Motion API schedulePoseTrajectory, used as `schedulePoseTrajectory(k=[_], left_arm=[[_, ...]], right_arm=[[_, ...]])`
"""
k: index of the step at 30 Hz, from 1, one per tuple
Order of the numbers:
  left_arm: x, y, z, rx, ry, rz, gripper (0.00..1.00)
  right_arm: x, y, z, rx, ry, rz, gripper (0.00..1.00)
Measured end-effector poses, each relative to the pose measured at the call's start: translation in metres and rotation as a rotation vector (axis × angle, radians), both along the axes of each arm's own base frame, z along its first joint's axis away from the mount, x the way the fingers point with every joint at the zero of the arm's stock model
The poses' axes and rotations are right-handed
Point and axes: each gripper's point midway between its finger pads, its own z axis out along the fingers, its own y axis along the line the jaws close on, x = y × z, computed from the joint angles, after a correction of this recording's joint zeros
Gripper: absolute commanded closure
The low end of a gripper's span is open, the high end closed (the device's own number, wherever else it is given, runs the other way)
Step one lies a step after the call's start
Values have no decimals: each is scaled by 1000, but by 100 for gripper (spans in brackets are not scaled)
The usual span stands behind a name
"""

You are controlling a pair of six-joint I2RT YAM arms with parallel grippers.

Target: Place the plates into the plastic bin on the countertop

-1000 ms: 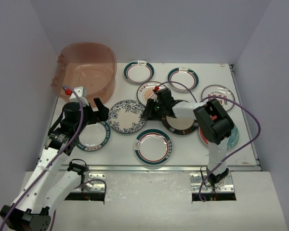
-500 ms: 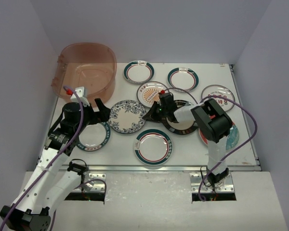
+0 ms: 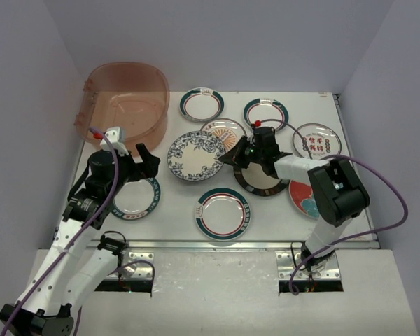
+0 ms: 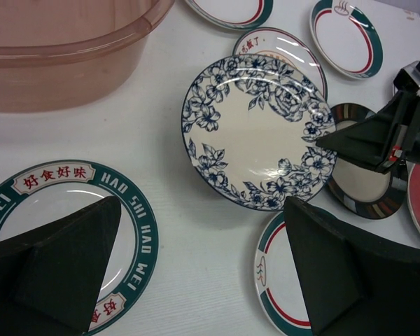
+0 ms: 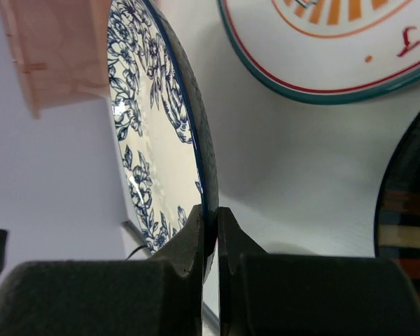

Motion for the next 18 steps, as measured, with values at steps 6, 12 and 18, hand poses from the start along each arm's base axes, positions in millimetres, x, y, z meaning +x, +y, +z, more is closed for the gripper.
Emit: schedulePoseTrajectory(k=[6,12,18], left_arm=[[1,-18,-6,-78,54,-54,0],[12,-50,-3,-203,111,-156,2],[23,-75,-9,-312,178,-227,60]], right_arm=[[-12,-17,46,111,-57,19,100],[-29,-22,94,212,-132,123,100],[-50,-14,124,288,-198,251,100]])
